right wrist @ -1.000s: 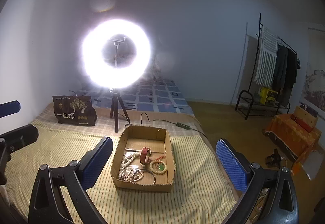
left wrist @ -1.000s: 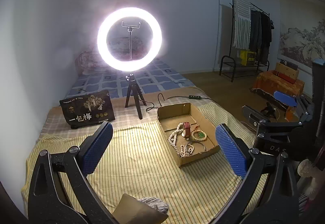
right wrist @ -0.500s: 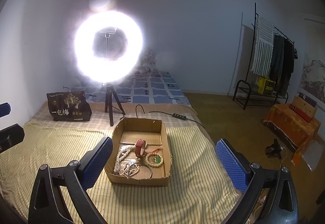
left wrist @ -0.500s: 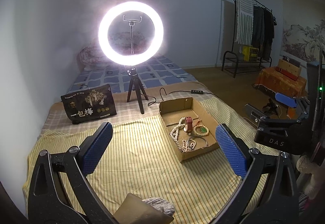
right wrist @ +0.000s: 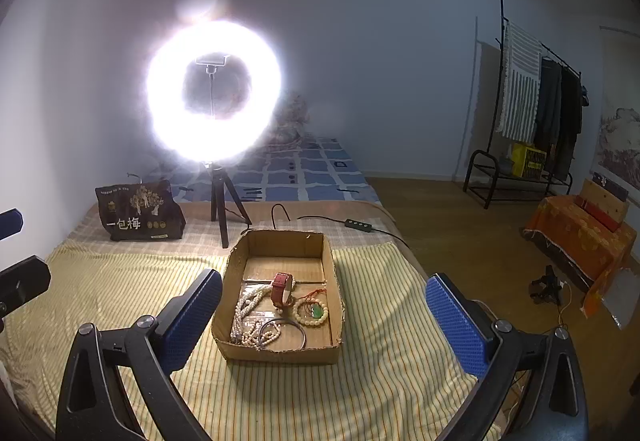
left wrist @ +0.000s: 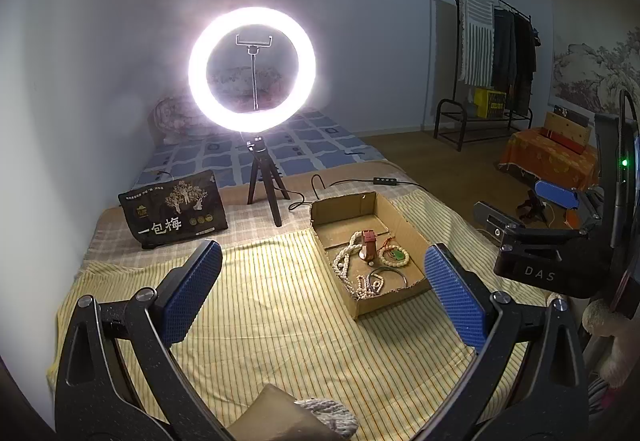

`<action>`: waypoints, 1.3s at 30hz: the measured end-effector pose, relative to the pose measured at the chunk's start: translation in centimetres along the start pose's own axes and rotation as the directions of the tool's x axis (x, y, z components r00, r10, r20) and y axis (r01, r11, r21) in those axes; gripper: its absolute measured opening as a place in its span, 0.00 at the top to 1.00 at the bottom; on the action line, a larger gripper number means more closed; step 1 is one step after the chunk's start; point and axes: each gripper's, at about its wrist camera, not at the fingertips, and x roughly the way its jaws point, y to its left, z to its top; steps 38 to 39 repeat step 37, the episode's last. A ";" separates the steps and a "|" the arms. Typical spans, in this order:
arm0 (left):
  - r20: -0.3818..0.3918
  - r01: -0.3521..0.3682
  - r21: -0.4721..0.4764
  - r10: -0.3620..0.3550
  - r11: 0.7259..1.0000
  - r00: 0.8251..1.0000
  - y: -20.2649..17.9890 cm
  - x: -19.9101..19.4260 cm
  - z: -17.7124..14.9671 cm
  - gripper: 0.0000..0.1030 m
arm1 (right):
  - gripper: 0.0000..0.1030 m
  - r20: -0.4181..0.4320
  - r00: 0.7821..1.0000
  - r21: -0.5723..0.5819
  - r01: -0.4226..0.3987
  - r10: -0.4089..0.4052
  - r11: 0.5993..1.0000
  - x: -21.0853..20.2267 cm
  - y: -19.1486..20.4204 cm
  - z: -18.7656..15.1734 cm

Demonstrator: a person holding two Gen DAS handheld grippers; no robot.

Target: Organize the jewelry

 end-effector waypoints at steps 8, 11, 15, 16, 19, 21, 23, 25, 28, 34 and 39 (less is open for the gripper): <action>0.000 0.000 0.001 0.000 1.000 1.000 -0.1 0.0 0.0 0.00 | 0.00 -0.015 1.000 0.011 -0.010 0.010 1.000 0.2 0.1 -0.1; -0.001 -0.001 0.002 0.001 1.000 1.000 -0.1 0.0 0.0 0.00 | 0.00 -0.014 1.000 0.012 -0.010 0.010 1.000 0.2 0.1 -0.1; 0.000 0.001 0.000 -0.001 1.000 1.000 -0.1 0.0 0.0 0.00 | 0.00 -0.018 1.000 0.013 -0.011 0.012 1.000 0.3 0.2 -0.1; 0.001 0.002 0.003 -0.002 1.000 1.000 -0.1 0.0 0.0 0.00 | 0.00 -0.018 1.000 0.014 -0.011 0.011 1.000 0.3 0.2 -0.1; 0.002 0.006 0.010 -0.006 1.000 1.000 -0.2 0.0 0.1 0.00 | 0.00 -0.020 1.000 0.015 -0.011 0.011 1.000 0.3 0.2 -0.1; 0.001 0.009 0.013 -0.009 1.000 1.000 -0.2 -0.1 0.1 0.00 | 0.00 -0.020 1.000 0.017 -0.011 0.011 1.000 0.2 0.2 -0.1; 0.002 0.011 0.016 -0.011 1.000 1.000 -0.1 -0.1 0.1 0.00 | 0.00 -0.022 1.000 0.019 -0.012 0.012 1.000 0.3 0.2 -0.1; 0.002 0.010 0.018 -0.010 1.000 1.000 -0.1 -0.1 0.0 0.00 | 0.00 -0.024 1.000 0.022 -0.011 0.012 1.000 0.3 0.2 -0.1; 0.001 0.011 0.015 -0.011 1.000 1.000 -0.2 -0.1 0.0 0.00 | 0.00 -0.026 1.000 0.022 -0.011 0.011 1.000 0.3 0.2 -0.2; 0.023 0.003 0.040 -0.004 0.999 1.000 -0.3 -0.4 -0.1 0.00 | 0.00 -0.031 0.999 0.024 -0.015 0.015 1.000 0.4 0.3 -0.3; 0.035 -0.006 0.052 0.004 0.999 0.999 -0.3 -0.5 -0.1 0.00 | 0.00 -0.031 0.999 0.024 -0.013 0.014 1.000 0.4 0.3 -0.3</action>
